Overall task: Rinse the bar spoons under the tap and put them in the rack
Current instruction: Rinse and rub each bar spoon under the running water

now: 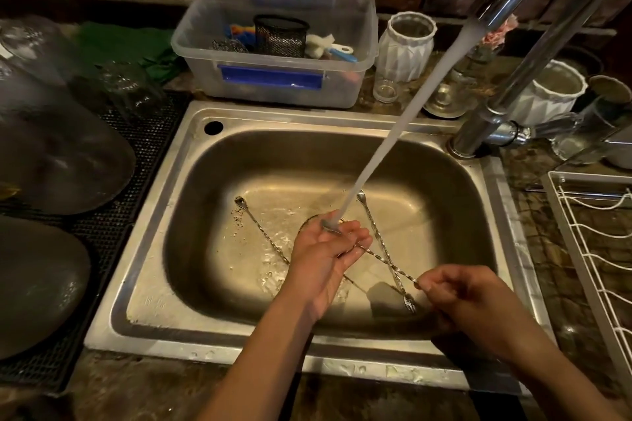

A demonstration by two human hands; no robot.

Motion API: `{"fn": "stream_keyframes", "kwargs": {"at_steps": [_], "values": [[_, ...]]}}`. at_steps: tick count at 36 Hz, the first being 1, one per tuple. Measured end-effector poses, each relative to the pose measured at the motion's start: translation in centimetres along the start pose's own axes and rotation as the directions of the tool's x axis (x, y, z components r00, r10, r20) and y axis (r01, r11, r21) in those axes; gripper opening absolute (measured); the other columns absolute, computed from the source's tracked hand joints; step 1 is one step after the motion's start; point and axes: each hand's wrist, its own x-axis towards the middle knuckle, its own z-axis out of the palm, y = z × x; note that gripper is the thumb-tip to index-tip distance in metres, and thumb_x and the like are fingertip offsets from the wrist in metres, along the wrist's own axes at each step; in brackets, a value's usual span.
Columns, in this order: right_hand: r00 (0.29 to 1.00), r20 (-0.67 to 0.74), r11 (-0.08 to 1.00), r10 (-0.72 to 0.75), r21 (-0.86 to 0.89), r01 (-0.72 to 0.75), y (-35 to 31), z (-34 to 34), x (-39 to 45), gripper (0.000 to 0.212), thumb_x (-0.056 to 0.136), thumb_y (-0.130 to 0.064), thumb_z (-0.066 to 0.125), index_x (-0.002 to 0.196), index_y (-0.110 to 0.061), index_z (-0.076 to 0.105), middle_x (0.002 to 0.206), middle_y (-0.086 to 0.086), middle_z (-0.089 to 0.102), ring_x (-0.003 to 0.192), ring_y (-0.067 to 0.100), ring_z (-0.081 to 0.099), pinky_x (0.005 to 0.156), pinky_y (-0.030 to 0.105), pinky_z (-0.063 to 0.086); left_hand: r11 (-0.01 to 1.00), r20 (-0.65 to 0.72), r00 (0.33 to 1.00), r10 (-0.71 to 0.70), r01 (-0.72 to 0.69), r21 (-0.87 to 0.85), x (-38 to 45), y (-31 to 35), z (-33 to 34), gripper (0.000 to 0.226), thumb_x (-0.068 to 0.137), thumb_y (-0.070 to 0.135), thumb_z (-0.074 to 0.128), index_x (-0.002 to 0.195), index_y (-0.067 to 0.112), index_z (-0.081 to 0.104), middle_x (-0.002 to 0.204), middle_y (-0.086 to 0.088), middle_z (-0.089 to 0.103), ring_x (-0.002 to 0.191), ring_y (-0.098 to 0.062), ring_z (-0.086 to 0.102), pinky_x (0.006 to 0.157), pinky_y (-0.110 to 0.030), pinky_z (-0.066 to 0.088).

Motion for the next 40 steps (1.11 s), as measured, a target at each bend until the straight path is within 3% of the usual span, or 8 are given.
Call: {"fn": "stream_keyframes", "kwargs": {"at_steps": [2,6,14,19,25,32,35,40], "values": [[1.0,-0.023,0.998,-0.017,-0.056,0.015,-0.6,-0.2,-0.4,0.015,0.091,-0.018,0.066,0.08,-0.017,0.074,0.055,0.001,0.067,0.053,0.013,0.064,0.061,0.033,0.055,1.0,0.006,1.0,0.002,-0.002,-0.008,0.1,0.0,0.1,0.044,0.088,-0.019,0.055,0.129,-0.003,0.049,0.092,-0.015,0.069,0.087,-0.027,0.073,0.078,-0.031,0.06],[0.999,-0.018,0.985,-0.04,-0.167,0.037,-1.7,-0.5,-1.1,0.014,0.091,-0.019,0.065,0.081,-0.024,0.073,0.056,-0.003,0.069,0.053,0.008,0.067,0.057,0.021,0.052,0.998,-0.004,1.0,0.016,-0.016,-0.063,0.5,0.0,0.2,0.049,0.089,-0.02,0.052,0.135,-0.004,0.046,0.085,-0.015,0.07,0.084,-0.029,0.072,0.081,-0.039,0.061],[0.993,0.037,0.921,-0.11,-0.372,0.116,-2.6,-1.5,-2.4,0.019,0.092,-0.028,0.063,0.085,-0.045,0.067,0.052,-0.024,0.065,0.056,0.0,0.067,0.069,0.021,0.055,0.99,-0.03,1.0,0.002,-0.006,-0.141,0.9,0.9,0.2,0.025,0.097,-0.004,0.049,0.12,-0.008,0.06,0.093,-0.023,0.07,0.085,-0.029,0.073,0.081,-0.042,0.061],[0.99,-0.025,0.917,-0.141,-0.38,0.121,-2.3,-1.4,-2.4,0.032,0.092,-0.023,0.065,0.08,-0.052,0.059,0.076,-0.018,0.071,0.076,0.007,0.069,0.074,0.024,0.054,0.99,-0.1,0.995,0.008,-0.022,-0.138,1.2,1.1,0.8,0.029,0.103,0.007,0.044,0.124,-0.01,0.054,0.094,-0.024,0.073,0.087,-0.029,0.074,0.085,-0.043,0.061],[0.985,-0.092,0.937,-0.144,-0.332,0.106,-1.4,0.8,-1.1,0.019,0.093,-0.027,0.063,0.089,-0.045,0.069,0.081,-0.024,0.065,0.075,-0.01,0.058,0.062,0.0,0.041,0.991,-0.13,0.991,0.013,-0.03,-0.129,1.0,1.3,1.6,0.037,0.104,0.01,0.045,0.132,-0.014,0.047,0.097,-0.023,0.072,0.088,-0.029,0.073,0.084,-0.04,0.061],[0.972,-0.176,0.97,-0.156,-0.211,0.118,-1.0,3.0,0.3,0.019,0.093,-0.023,0.065,0.094,-0.039,0.074,0.085,-0.023,0.072,0.082,-0.004,0.066,0.071,0.004,0.045,0.991,-0.099,0.995,0.015,-0.028,-0.134,1.1,2.0,1.7,0.028,0.103,0.006,0.046,0.124,-0.011,0.054,0.111,-0.025,0.07,0.092,-0.027,0.074,0.089,-0.04,0.06],[0.967,-0.202,0.985,-0.153,-0.109,0.133,-1.4,3.8,0.9,0.022,0.092,-0.021,0.066,0.089,-0.042,0.071,0.082,-0.02,0.073,0.081,-0.001,0.069,0.077,0.019,0.053,0.991,-0.071,0.997,0.003,-0.012,-0.134,1.0,2.0,2.0,0.023,0.102,0.001,0.043,0.119,-0.007,0.057,0.112,-0.026,0.07,0.096,-0.029,0.073,0.091,-0.038,0.058],[0.965,-0.21,0.986,-0.155,0.023,0.164,-2.4,4.7,1.9,0.029,0.092,-0.018,0.066,0.084,-0.046,0.068,0.07,-0.019,0.07,0.063,-0.006,0.063,0.065,0.018,0.046,0.991,-0.084,0.996,0.011,-0.022,-0.128,1.3,2.0,2.1,0.021,0.101,-0.001,0.044,0.114,-0.007,0.06,0.113,-0.027,0.07,0.1,-0.033,0.073,0.09,-0.038,0.059]]}}
